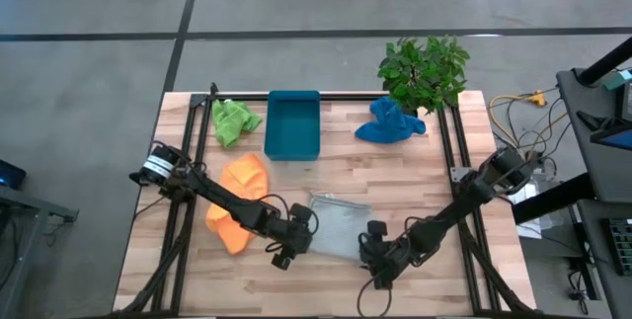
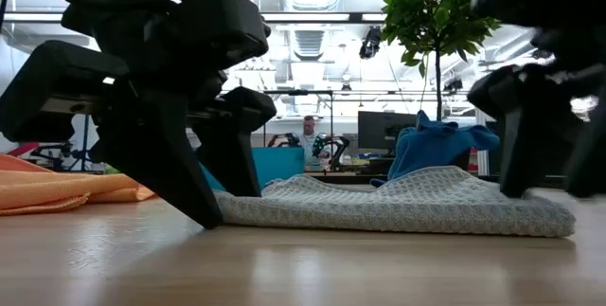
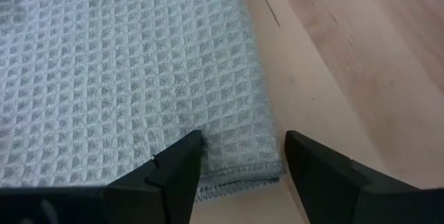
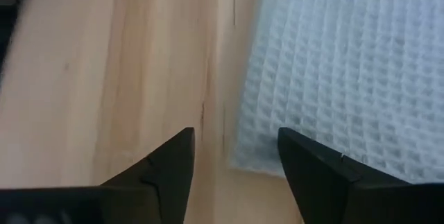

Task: Fold microfiber towels
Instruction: Fold the grey microfiber cloth

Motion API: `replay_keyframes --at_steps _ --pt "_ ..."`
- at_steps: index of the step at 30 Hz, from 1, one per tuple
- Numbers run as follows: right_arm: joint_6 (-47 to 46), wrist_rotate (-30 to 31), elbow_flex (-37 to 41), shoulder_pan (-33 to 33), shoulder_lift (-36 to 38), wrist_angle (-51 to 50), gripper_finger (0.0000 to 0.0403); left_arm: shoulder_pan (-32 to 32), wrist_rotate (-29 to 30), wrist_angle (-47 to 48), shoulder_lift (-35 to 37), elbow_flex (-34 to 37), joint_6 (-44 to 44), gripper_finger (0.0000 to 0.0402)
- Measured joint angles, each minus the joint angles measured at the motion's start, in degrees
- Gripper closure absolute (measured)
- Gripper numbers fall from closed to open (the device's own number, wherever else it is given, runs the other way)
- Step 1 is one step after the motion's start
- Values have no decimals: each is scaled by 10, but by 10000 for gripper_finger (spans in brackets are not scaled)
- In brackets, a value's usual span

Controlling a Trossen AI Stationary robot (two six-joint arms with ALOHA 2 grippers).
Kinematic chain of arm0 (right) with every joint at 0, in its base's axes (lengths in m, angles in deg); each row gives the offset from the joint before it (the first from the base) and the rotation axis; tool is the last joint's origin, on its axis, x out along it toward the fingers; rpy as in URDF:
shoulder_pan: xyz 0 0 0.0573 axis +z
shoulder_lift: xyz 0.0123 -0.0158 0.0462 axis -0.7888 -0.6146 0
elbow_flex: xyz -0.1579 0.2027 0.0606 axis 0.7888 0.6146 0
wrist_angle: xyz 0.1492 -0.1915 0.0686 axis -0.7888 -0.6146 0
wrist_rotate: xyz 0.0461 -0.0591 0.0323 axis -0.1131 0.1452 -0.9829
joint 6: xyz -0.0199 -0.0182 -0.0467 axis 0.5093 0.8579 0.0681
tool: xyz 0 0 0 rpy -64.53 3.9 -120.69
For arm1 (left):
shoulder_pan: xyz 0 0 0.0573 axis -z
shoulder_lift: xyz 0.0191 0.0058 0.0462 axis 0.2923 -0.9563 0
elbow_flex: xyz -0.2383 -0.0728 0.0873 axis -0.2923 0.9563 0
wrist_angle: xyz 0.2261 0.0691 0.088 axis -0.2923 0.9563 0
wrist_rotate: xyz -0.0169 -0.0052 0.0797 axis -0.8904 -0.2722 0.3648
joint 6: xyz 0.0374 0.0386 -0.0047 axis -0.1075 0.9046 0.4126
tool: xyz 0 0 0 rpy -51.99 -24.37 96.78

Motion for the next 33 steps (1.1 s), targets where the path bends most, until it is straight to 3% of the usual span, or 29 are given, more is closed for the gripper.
replay_keyframes --at_steps 5,10,17,19,21,27,29,33 --pt "-18 5 -2 1 -32 8 216 0 2 5 0 0 -25 226" --pt "-31 9 -2 1 -41 8 239 1 3 9 0 1 -28 287" --pt "-31 -29 -1 -1 -24 3 348 6 -6 15 6 -4 -27 392" --pt "-34 -54 0 -1 -15 2 381 6 -32 9 12 -4 -27 392" --pt "-35 -79 1 -1 -1 1 386 4 -78 4 20 -5 -27 394" --pt "-13 -168 -1 -2 48 54 389 -7 -295 -45 32 -5 -44 399" --pt "-12 -177 -1 -6 61 62 390 -9 -316 -54 32 -5 -63 400" --pt "-14 -184 0 -20 72 47 390 -13 -303 -52 37 -4 -72 400"
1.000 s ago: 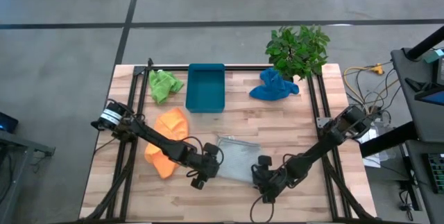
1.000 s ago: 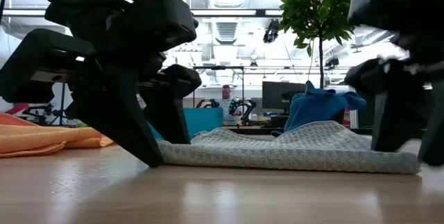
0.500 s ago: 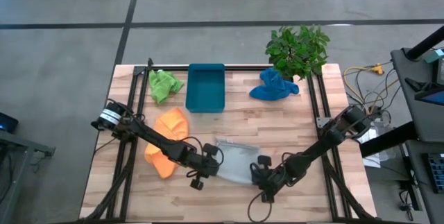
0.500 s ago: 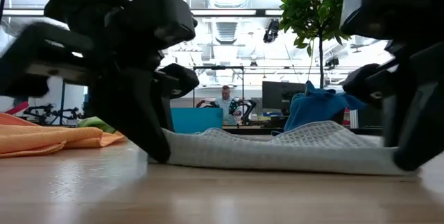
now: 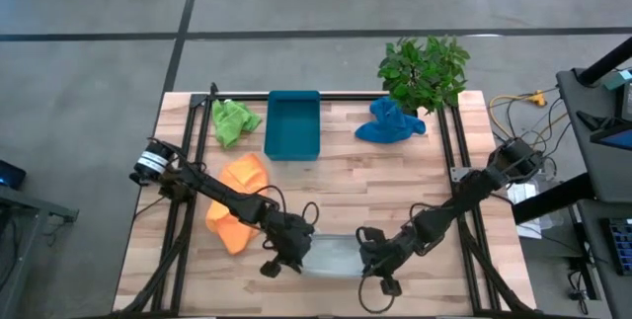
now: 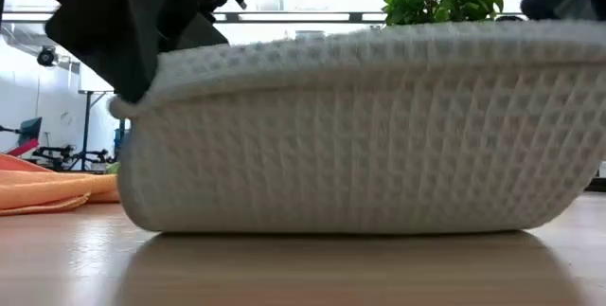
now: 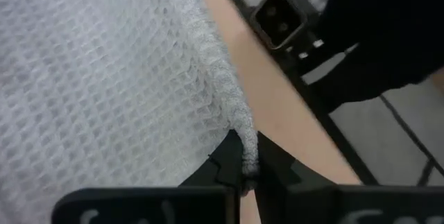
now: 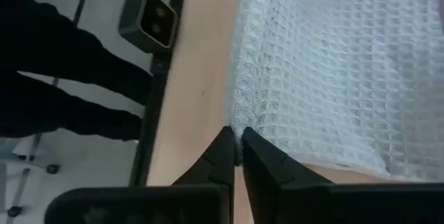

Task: Fold microfiber towels
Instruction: Fold the grey microfiber cloth

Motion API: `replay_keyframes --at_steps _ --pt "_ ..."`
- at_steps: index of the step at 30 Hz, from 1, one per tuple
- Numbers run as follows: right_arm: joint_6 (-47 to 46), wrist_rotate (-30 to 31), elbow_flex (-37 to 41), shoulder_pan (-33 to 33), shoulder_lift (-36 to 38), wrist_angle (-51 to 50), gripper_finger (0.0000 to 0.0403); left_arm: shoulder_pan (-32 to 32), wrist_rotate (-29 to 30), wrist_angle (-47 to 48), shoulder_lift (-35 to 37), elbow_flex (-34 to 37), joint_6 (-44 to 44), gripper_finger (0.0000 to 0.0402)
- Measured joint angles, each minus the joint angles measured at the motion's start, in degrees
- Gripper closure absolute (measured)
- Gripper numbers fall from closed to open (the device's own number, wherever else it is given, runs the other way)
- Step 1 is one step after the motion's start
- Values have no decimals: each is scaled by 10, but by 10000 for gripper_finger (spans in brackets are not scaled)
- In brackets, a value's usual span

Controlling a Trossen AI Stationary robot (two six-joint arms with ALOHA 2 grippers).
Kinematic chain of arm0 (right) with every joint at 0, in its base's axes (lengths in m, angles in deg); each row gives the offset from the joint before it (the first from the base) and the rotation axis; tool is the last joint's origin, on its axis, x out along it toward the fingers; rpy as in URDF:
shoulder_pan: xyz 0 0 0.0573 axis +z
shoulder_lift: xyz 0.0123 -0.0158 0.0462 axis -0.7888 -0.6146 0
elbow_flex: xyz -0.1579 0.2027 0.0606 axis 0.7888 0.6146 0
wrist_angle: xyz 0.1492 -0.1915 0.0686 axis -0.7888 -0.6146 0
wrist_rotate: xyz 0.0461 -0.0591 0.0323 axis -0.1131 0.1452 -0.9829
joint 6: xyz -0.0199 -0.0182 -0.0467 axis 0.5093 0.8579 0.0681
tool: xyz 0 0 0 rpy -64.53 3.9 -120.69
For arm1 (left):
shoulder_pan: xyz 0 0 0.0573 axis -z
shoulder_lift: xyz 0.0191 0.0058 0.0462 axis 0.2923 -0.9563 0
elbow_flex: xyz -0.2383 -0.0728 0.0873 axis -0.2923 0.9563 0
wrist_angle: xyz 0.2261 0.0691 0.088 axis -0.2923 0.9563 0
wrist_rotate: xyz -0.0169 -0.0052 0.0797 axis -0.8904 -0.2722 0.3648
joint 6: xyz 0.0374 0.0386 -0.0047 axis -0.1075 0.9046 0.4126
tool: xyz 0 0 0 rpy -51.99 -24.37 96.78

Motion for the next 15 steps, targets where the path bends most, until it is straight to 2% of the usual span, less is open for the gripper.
replay_keyframes --at_steps 9,15 --pt "-19 -4 1 -41 1 -42 390 -7 75 17 40 16 2 401" --pt "-19 1 0 -57 4 -49 390 -9 126 65 79 24 15 401"
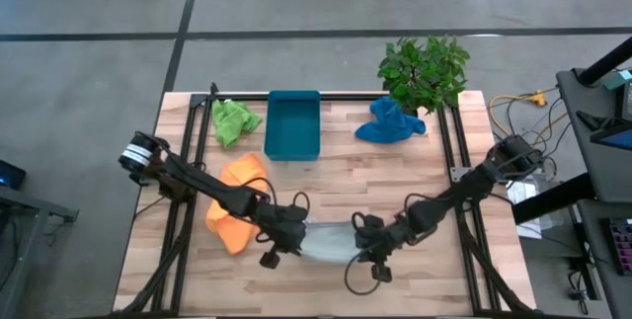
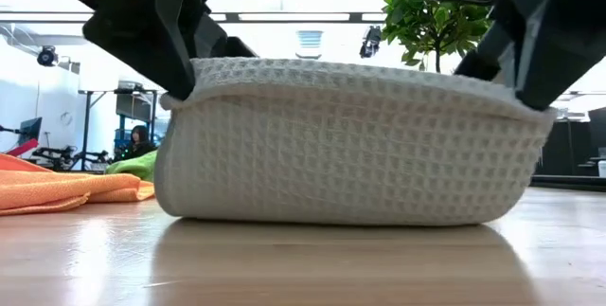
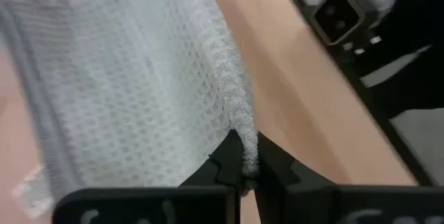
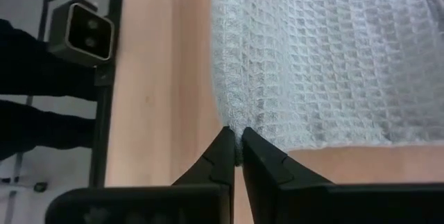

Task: Fold microfiber towels
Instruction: Fold the grey microfiber cloth

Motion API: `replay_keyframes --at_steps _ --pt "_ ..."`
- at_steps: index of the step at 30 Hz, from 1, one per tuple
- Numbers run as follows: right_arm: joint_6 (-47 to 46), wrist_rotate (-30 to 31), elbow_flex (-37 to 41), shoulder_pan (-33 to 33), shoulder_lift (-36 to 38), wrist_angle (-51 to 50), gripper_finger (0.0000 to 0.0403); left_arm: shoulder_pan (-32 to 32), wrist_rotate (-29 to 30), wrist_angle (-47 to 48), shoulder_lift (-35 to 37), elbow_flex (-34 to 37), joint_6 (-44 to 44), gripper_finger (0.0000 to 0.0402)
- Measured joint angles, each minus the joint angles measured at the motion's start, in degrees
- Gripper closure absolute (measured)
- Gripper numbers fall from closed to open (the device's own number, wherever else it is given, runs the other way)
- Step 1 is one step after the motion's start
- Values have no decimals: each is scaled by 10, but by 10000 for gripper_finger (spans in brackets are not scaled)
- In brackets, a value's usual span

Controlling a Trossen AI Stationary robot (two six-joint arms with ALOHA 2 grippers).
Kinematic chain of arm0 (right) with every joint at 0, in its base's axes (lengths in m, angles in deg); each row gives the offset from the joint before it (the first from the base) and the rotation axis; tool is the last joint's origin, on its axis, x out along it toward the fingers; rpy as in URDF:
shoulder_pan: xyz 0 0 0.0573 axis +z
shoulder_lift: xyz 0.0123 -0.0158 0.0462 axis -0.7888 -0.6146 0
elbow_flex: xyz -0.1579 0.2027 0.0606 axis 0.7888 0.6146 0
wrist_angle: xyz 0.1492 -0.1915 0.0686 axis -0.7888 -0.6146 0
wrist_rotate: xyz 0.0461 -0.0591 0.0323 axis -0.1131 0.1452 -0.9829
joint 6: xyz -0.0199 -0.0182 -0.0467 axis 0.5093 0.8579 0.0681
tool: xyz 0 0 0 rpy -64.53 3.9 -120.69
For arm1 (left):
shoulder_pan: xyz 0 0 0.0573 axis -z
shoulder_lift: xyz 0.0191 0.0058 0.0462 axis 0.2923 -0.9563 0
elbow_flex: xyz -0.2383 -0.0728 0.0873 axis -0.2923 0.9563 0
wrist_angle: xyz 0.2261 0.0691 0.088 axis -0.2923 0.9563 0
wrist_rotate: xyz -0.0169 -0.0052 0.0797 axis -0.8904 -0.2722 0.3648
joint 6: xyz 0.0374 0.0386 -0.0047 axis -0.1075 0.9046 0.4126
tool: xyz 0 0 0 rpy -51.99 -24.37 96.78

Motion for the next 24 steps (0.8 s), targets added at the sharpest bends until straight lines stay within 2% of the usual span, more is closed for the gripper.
replay_keyframes --at_steps 8,15,24 --pt "1 1 0 -28 0 -1 390 -3 56 49 11 4 20 401" --pt "6 0 0 -43 7 -1 387 -5 59 57 11 5 34 402" --pt "32 4 0 -47 55 -5 328 -9 60 56 11 6 36 402"
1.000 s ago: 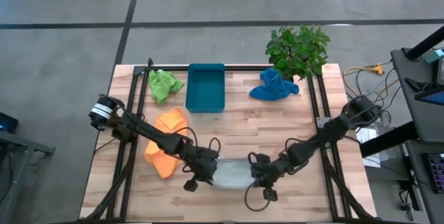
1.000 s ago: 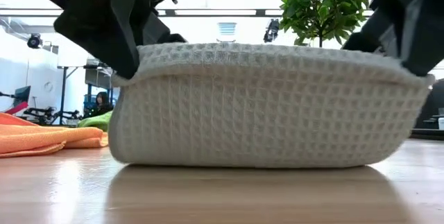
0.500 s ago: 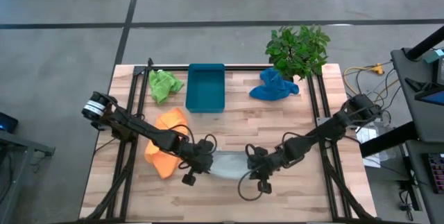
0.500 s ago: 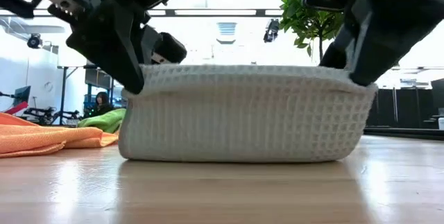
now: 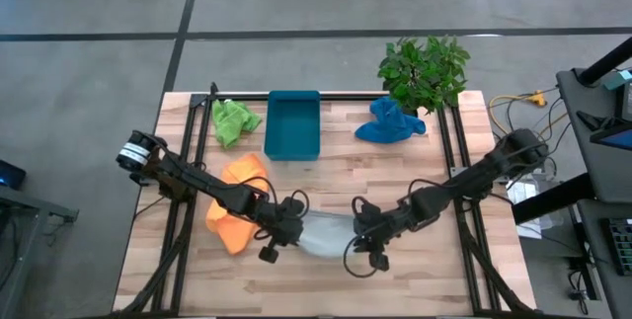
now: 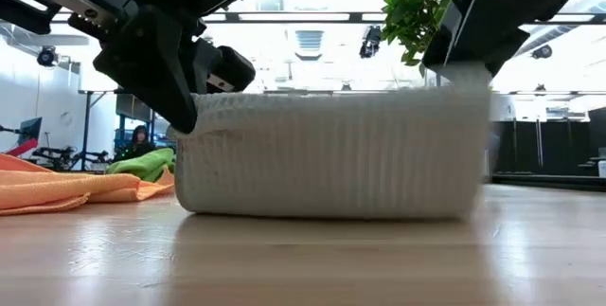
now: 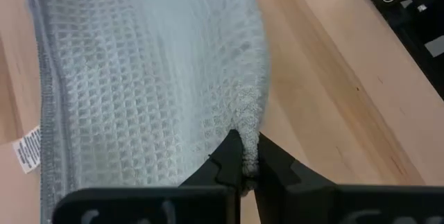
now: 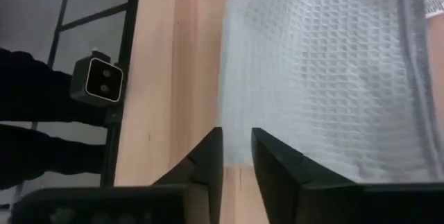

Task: Fold microfiber towels
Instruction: Fold the grey microfiber cloth

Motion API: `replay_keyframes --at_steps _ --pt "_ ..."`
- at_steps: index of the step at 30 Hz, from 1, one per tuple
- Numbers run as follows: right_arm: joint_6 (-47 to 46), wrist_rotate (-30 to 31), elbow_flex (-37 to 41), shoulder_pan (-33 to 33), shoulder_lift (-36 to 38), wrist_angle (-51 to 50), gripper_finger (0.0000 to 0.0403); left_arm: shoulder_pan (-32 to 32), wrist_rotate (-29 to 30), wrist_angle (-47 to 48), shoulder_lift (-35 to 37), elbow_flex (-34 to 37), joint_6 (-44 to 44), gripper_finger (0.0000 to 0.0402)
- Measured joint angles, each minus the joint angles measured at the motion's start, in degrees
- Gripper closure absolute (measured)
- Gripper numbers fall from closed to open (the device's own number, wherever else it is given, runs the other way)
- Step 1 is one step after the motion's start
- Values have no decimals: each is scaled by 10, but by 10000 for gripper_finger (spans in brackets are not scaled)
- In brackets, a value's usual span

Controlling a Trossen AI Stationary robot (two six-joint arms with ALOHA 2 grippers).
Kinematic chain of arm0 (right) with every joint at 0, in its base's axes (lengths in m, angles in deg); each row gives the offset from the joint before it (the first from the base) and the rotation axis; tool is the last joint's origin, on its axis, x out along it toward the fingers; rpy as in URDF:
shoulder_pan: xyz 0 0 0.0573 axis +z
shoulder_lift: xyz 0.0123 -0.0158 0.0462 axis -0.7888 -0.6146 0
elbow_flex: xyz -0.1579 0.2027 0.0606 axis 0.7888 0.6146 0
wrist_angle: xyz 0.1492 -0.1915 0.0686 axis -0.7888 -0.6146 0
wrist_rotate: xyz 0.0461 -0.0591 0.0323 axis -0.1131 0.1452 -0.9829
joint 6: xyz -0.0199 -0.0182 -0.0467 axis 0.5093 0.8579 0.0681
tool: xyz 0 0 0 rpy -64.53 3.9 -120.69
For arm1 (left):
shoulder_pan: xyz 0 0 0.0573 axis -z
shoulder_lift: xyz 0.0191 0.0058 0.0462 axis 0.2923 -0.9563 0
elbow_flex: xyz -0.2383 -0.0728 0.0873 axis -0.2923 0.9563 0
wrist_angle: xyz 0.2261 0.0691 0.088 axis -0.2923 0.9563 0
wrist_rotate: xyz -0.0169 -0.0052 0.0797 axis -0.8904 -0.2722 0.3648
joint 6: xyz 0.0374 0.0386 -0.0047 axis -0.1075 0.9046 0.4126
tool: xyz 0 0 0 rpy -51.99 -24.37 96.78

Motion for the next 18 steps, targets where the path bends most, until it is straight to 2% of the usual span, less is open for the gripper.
replay_keyframes --at_steps 5,12,18 --pt "-2 1 0 -9 -6 0 319 -3 0 -3 0 0 0 401" --pt "-32 1 -1 -11 -61 14 385 -4 0 -7 1 0 -6 401" --pt "-47 1 -6 -7 -111 43 394 -4 -3 -30 10 0 -6 401"
